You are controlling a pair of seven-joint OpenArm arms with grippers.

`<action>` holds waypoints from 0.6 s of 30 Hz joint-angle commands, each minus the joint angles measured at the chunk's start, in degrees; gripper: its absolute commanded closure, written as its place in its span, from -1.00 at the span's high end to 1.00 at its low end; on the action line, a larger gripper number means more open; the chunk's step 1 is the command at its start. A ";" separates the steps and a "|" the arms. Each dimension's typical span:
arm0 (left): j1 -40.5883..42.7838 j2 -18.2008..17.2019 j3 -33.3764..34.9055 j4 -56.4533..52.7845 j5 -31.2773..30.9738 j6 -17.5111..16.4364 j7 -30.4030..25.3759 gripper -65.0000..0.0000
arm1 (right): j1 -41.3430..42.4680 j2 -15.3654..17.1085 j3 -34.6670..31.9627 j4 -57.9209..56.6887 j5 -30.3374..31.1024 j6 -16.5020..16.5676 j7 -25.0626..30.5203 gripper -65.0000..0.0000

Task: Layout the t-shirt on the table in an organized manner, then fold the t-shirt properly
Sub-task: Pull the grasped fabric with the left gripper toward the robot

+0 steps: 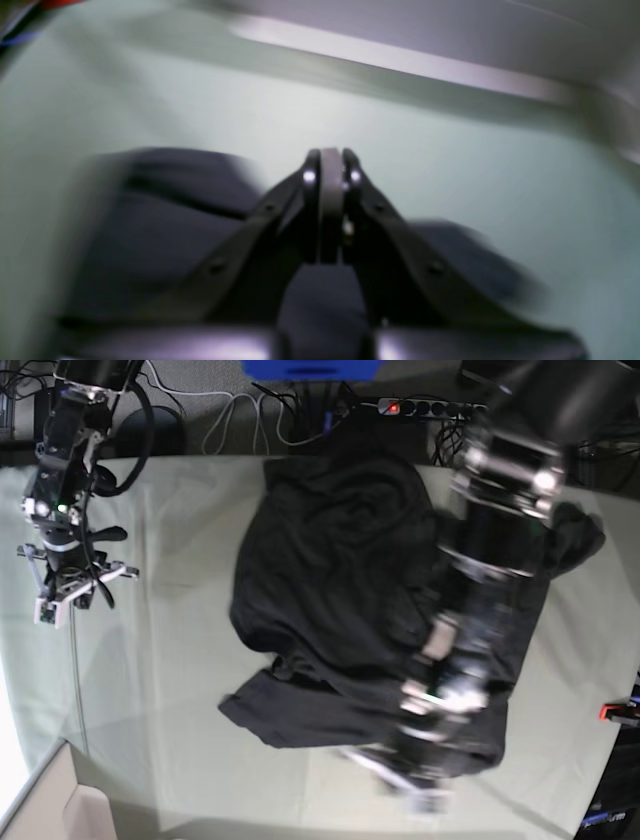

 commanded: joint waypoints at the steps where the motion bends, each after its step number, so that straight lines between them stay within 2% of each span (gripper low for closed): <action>1: -0.30 1.24 1.00 1.72 2.19 0.22 -1.42 -1.00 | 0.49 0.78 0.27 1.22 0.28 -0.18 1.30 -1.00; 5: 6.64 7.13 5.57 2.78 12.04 0.22 -1.86 -1.00 | 0.49 0.96 0.44 1.22 0.10 -0.18 1.30 -1.00; 8: 11.04 8.28 5.40 5.06 17.84 0.22 -1.60 -0.99 | -0.83 1.48 0.44 1.22 0.10 -0.18 1.30 -1.00; 11: 13.32 7.92 2.41 7.70 18.72 0.22 -1.60 -0.85 | -1.00 2.10 0.44 0.96 0.28 -0.18 1.30 -1.00; 13: 13.94 7.57 -3.04 9.46 18.72 0.13 -1.51 -0.60 | -1.18 2.01 0.44 0.96 0.28 -0.18 1.30 -1.00; 18: 11.12 6.34 -16.49 8.14 18.63 -0.31 -1.51 0.33 | -0.92 1.83 0.18 0.87 0.28 -0.18 1.30 -1.00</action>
